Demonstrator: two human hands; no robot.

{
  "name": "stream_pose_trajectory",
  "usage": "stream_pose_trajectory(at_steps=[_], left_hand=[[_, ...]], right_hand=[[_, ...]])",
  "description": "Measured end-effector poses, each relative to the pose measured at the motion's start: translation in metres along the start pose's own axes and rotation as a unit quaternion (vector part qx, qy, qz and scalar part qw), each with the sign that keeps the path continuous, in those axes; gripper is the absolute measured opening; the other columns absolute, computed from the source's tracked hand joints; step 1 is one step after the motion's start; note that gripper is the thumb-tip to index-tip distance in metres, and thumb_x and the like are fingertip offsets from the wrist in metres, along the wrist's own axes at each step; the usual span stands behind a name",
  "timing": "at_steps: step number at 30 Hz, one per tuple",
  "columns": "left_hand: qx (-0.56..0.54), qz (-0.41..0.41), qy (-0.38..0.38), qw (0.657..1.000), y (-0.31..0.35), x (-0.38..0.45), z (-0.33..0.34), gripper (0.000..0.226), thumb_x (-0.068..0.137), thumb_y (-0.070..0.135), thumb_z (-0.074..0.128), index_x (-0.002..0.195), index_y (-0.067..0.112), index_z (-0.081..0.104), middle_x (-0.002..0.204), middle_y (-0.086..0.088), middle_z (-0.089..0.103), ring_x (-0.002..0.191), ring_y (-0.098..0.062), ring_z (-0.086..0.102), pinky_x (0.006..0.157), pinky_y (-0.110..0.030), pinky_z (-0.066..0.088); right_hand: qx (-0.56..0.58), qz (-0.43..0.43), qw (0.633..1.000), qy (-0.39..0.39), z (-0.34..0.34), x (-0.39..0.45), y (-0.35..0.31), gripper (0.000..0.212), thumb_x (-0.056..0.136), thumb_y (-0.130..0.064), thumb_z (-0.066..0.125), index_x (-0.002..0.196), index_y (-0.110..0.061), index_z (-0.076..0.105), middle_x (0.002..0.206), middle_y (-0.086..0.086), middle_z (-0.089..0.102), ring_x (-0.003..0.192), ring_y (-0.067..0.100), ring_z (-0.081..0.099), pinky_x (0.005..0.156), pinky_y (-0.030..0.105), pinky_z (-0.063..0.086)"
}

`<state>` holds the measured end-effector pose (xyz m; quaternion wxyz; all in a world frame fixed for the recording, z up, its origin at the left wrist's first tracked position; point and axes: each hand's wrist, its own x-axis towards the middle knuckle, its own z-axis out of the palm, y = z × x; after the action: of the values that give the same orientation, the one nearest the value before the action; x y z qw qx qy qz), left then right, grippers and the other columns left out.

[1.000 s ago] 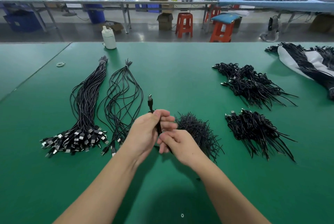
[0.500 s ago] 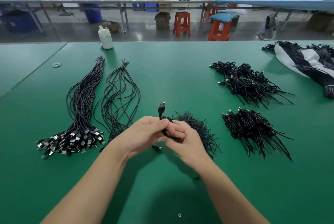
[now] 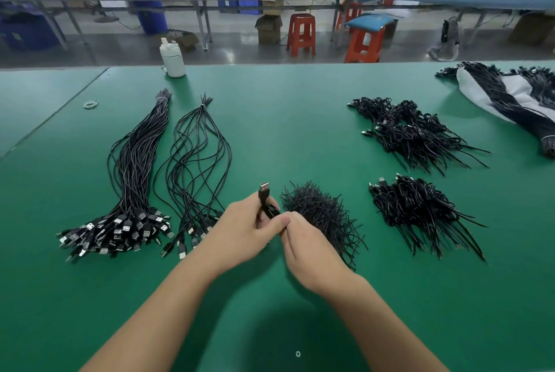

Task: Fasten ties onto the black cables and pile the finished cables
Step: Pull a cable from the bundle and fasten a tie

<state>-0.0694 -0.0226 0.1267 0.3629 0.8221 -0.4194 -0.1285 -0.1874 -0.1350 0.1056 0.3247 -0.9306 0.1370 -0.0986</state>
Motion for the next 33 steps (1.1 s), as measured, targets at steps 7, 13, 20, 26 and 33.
stream_pose_trajectory(at_steps=[7,13,20,26,33], left_hand=[[0.028,-0.046,0.020,0.998,0.001,0.008,-0.001,0.012,0.083,0.032,0.063,0.073,0.028,0.059,0.057,0.010,0.060,0.055,0.000,0.053,0.051,-0.013,0.036],[-0.029,-0.079,-0.068,0.994,-0.006,0.024,-0.005,0.012,0.088,0.024,0.064,0.077,0.019,0.064,0.052,0.010,0.055,0.042,-0.002,0.042,0.046,-0.018,0.033],[-0.015,-0.100,-0.134,0.986,-0.063,0.062,0.003,0.029,0.097,0.020,0.061,0.125,0.024,0.055,0.102,-0.002,0.063,0.087,-0.019,0.061,0.086,-0.037,0.053],[0.145,-0.076,-0.129,0.978,-0.100,0.086,0.041,0.032,0.094,0.039,0.062,0.126,0.035,0.059,0.141,-0.008,0.039,0.136,-0.027,0.032,0.116,-0.048,0.029],[0.236,-0.063,-0.091,0.966,-0.113,0.086,0.055,0.009,0.098,0.035,0.055,0.096,0.028,0.059,0.114,0.001,0.041,0.112,-0.021,0.033,0.100,-0.040,0.036]], right_hand=[[0.038,0.023,0.998,-0.038,0.008,0.005,-0.002,0.020,0.104,-0.020,0.036,0.117,-0.015,0.050,0.112,0.007,0.061,0.101,0.029,0.059,0.088,0.045,0.047],[-0.053,0.024,0.998,-0.013,0.020,0.006,0.001,0.028,0.107,-0.034,0.027,0.118,-0.017,0.047,0.105,0.008,0.063,0.092,0.035,0.061,0.077,0.044,0.046],[0.089,0.126,0.987,0.055,0.022,0.015,0.023,0.032,0.108,-0.034,0.031,0.104,-0.010,0.052,0.102,0.012,0.064,0.095,0.034,0.057,0.089,0.045,0.045],[0.230,0.219,0.945,0.083,0.023,0.024,0.042,0.022,0.107,-0.037,0.033,0.116,-0.027,0.051,0.116,-0.005,0.051,0.112,0.015,0.046,0.096,0.028,0.030],[0.240,0.234,0.940,0.056,0.017,0.023,0.054,0.027,0.106,-0.041,0.033,0.116,-0.024,0.052,0.109,-0.007,0.045,0.103,0.015,0.042,0.101,0.034,0.037]])
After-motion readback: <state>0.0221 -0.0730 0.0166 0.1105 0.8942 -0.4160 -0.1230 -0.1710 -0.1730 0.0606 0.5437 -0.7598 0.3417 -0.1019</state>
